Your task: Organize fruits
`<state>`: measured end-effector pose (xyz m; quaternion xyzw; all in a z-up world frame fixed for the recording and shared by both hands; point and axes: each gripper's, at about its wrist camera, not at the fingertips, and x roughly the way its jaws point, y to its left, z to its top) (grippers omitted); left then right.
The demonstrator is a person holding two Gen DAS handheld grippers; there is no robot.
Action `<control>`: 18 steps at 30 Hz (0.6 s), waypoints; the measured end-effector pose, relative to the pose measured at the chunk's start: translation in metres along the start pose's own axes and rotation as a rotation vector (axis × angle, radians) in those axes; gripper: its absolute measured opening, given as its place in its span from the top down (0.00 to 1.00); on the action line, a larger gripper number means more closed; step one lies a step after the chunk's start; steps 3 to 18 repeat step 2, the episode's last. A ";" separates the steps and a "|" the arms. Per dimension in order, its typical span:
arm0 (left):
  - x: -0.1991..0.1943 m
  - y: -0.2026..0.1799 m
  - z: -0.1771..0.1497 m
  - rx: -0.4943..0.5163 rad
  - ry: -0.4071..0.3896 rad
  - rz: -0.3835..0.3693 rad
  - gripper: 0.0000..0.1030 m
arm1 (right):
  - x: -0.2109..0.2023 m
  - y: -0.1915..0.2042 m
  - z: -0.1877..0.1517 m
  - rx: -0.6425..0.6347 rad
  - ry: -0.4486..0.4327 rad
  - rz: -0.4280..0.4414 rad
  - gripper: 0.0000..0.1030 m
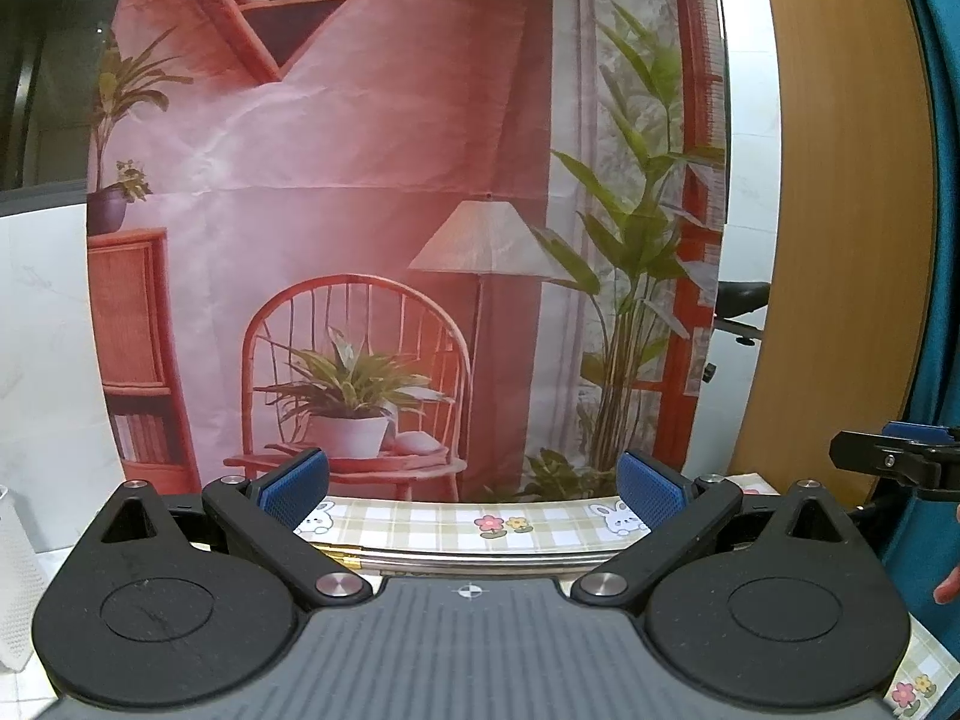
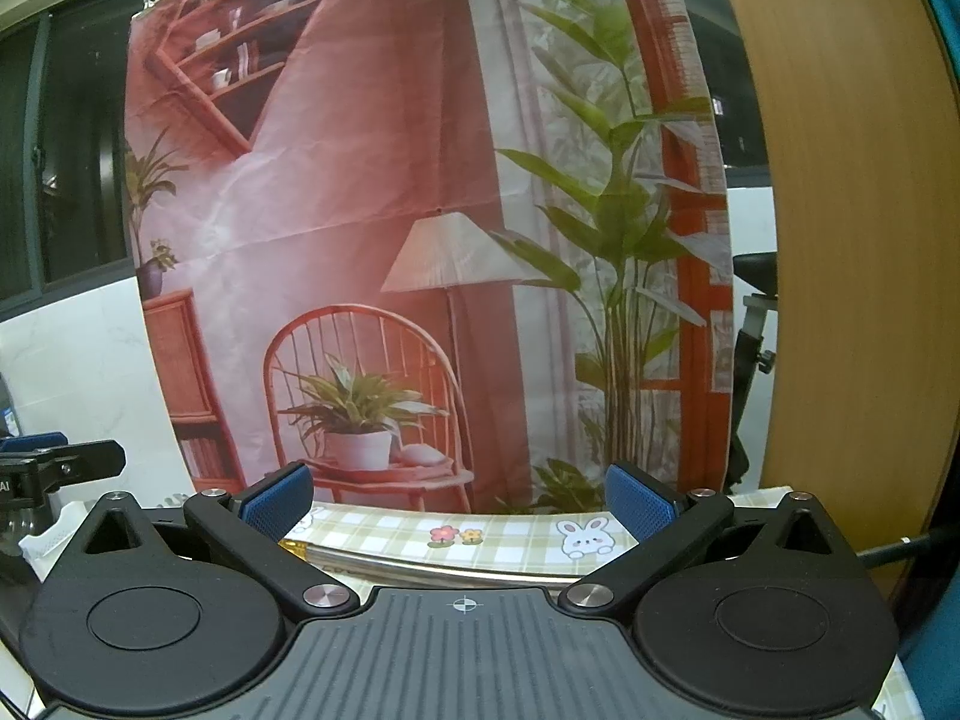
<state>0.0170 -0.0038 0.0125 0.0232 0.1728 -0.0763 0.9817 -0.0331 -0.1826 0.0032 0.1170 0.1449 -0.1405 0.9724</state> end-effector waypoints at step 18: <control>0.002 0.001 0.000 -0.004 0.004 0.006 0.00 | 0.000 0.000 0.000 0.000 0.000 0.000 0.00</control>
